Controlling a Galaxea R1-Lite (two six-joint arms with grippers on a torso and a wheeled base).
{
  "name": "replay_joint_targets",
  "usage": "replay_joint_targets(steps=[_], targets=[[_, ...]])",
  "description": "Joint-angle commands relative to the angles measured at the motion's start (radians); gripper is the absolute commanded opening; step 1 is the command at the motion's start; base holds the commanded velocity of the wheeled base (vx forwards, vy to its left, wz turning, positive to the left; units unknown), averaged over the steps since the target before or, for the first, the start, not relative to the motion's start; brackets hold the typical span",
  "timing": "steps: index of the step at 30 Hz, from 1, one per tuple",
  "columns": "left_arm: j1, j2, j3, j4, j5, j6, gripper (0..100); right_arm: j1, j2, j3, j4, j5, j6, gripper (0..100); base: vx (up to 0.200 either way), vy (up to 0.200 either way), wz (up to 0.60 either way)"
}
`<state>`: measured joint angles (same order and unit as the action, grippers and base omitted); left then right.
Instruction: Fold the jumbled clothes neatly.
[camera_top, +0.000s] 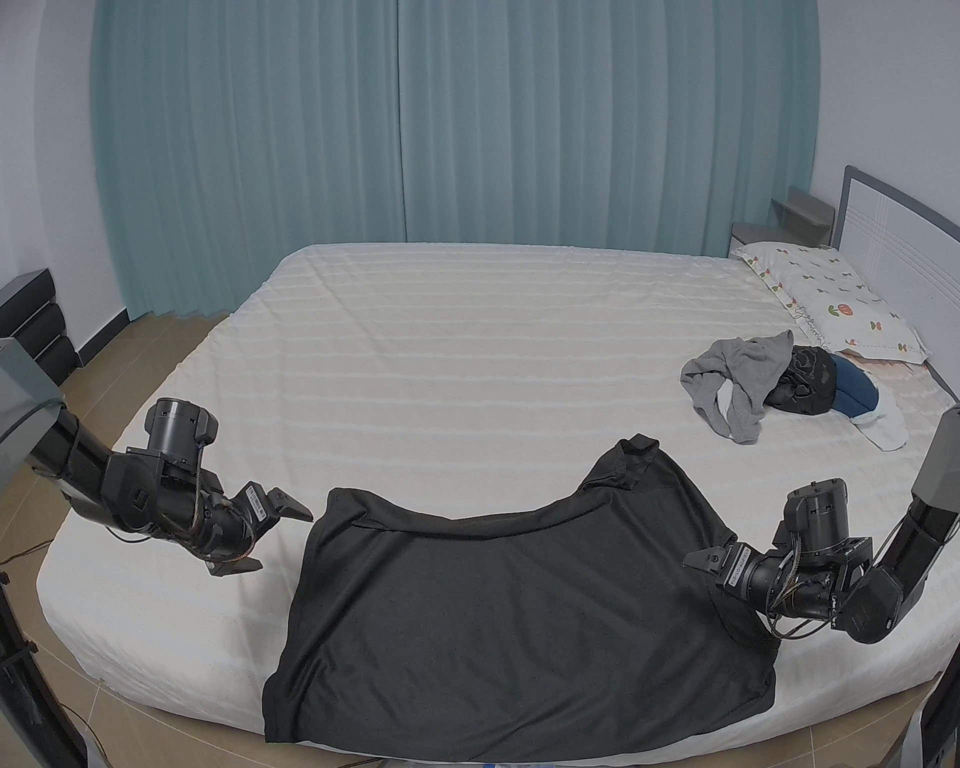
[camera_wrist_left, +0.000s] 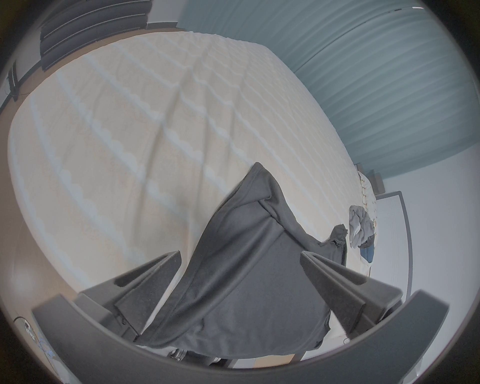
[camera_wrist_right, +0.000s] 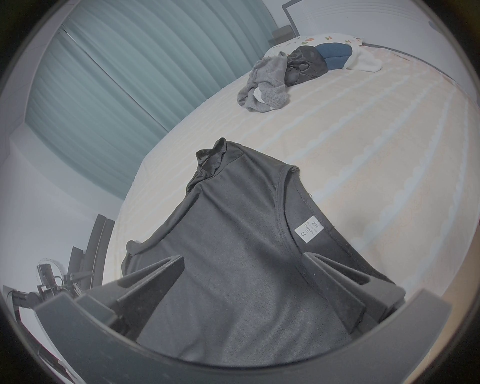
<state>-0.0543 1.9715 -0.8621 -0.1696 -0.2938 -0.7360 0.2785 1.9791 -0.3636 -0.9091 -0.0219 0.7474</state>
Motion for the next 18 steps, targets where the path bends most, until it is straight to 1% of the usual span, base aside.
replay_joint_targets(steps=[1, 7, 8, 9, 10, 11, 13, 15, 16, 18], targets=[[-0.001, 0.096, -0.089, -0.002, 0.007, 0.001, 100, 0.005, 0.012, 0.002, -0.002, 0.000, 0.003, 100, 0.000, 0.000, 0.00], [-0.003, 0.182, -0.224, -0.004, 0.007, -0.042, 100, 0.005, 0.007, -0.009, -0.002, 0.000, 0.059, 100, 0.000, 0.000, 0.00], [-0.004, 0.210, -0.265, -0.004, 0.009, -0.046, 100, 0.005, 0.010, -0.011, -0.002, -0.001, 0.064, 100, 0.000, 0.000, 0.00], [-0.004, 0.234, -0.304, -0.004, 0.009, -0.046, 100, 0.005, 0.012, -0.011, -0.002, -0.001, 0.062, 100, 0.000, 0.000, 0.00], [-0.004, 0.237, -0.308, -0.004, 0.009, -0.045, 100, 0.005, 0.012, -0.009, -0.002, -0.001, 0.062, 100, 0.000, 0.000, 0.00], [-0.004, 0.283, -0.368, -0.004, 0.009, -0.040, 100, 0.007, 0.006, -0.005, -0.002, -0.001, 0.062, 100, 0.000, 0.000, 0.00], [-0.007, 0.325, -0.417, -0.005, 0.010, -0.036, 100, 0.007, 0.000, 0.000, -0.002, -0.001, 0.062, 100, 0.000, 0.000, 0.00], [-0.009, 0.372, -0.482, -0.008, 0.009, -0.029, 100, 0.007, -0.002, 0.003, -0.002, -0.001, 0.062, 100, 0.000, 0.000, 0.00], [-0.009, 0.414, -0.538, -0.013, 0.010, -0.028, 100, 0.007, 0.000, 0.003, -0.002, -0.001, 0.062, 100, 0.000, 0.000, 0.00], [-0.012, 0.454, -0.592, -0.013, 0.010, -0.026, 100, 0.007, 0.006, 0.003, -0.002, -0.001, 0.062, 100, 0.000, 0.000, 0.00]])
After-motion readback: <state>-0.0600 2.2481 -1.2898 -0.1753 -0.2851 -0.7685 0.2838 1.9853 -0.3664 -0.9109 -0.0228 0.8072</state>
